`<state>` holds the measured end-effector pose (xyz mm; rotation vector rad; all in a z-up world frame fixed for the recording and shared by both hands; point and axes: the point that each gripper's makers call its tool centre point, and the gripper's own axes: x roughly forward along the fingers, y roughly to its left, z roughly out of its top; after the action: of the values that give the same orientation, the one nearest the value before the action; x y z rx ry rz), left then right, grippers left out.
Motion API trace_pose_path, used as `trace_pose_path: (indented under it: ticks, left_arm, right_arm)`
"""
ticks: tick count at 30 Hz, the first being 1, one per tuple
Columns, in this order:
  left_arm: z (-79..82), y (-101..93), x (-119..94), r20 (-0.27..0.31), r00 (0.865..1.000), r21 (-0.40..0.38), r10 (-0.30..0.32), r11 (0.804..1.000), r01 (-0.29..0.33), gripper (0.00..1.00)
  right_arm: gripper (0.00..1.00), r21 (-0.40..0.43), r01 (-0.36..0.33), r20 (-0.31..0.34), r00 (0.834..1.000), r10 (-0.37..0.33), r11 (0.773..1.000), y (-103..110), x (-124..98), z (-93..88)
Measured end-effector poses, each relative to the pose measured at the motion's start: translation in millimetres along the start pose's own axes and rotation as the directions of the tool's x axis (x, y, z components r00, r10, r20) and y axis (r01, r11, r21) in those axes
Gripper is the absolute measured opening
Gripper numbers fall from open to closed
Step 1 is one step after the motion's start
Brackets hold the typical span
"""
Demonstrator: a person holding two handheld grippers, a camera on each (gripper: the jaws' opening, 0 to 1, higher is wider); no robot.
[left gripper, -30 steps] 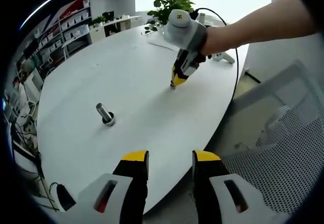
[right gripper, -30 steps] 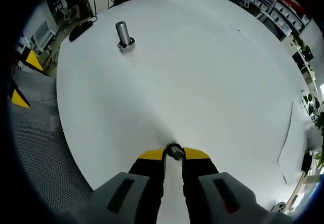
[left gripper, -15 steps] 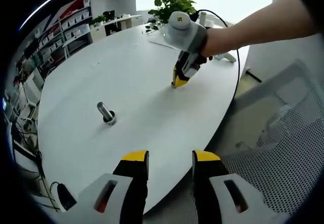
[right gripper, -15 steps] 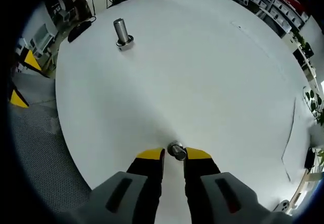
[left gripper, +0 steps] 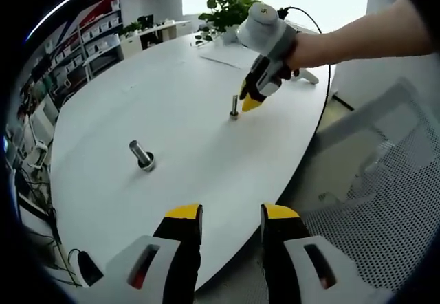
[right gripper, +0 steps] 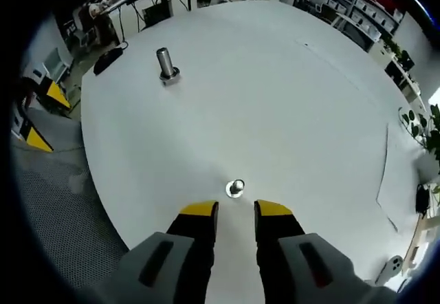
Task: Place the washer onto the threaded stud by aligning its center hole with the stud, sliding it down to the base, and recovering from edge contact or off-axis alignment until the washer reaches the visible bottom stop.
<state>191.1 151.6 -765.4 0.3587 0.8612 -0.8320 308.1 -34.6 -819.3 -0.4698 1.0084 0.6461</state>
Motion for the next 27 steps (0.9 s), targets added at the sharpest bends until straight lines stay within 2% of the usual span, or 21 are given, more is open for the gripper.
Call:
trace_pose_path:
  ticks: [2,7,9,11,13,15,20,23,27]
  left_arm:
    - [0.2,-0.9,0.1,-0.001,1.0,0.004,-0.003,1.0,0.003,0.32]
    - [1.8,-3.1,-0.2,0.006,1.0,0.01,-0.008,1.0,0.007,0.32]
    - [3.1,-3.2,-0.4,0.012,1.0,0.011,-0.008,1.0,0.008,0.32]
    - [5.0,-2.9,-1.2,0.02,1.0,0.011,-0.006,1.0,0.006,0.32]
    - [8.6,-2.9,-3.5,0.038,0.999,0.009,-0.005,1.0,0.005,0.32]
    - [15.8,-2.4,-6.8,0.072,0.997,0.006,-0.002,1.0,0.001,0.32]
    - [16.1,-1.8,-5.3,0.073,0.997,0.005,-0.001,1.0,0.0,0.32]
    - [23.1,-1.3,-9.5,0.105,0.994,0.011,0.008,1.0,-0.009,0.32]
    - [28.8,2.3,-12.2,0.132,0.991,0.001,0.022,1.0,-0.022,0.33]
  right_arm:
    - [0.26,0.012,0.0,0.022,1.0,0.0,1.0,2.0,-8.9,1.7]
    - [0.26,0.065,0.02,0.136,0.99,-0.029,0.998,1.6,-29.5,17.6]
    - [0.26,0.109,0.017,0.188,0.981,-0.037,0.994,4.1,-38.8,23.4]
    - [0.26,0.125,0.017,0.208,0.977,-0.043,0.992,6.1,-45.1,23.1]
    - [0.29,0.116,0.058,0.254,0.963,-0.086,0.992,2.3,-52.6,27.2]
    - [0.3,0.135,0.06,0.272,0.958,-0.096,0.989,5.2,-62.0,27.5]
    - [0.3,0.166,0.056,0.3,0.948,-0.105,0.985,6.4,-76.2,28.6]
    - [0.3,0.195,0.049,0.343,0.932,-0.115,0.98,9.6,-87.9,34.5]
    - [0.32,0.221,0.028,0.37,0.922,-0.11,0.975,17.1,-93.8,38.0]
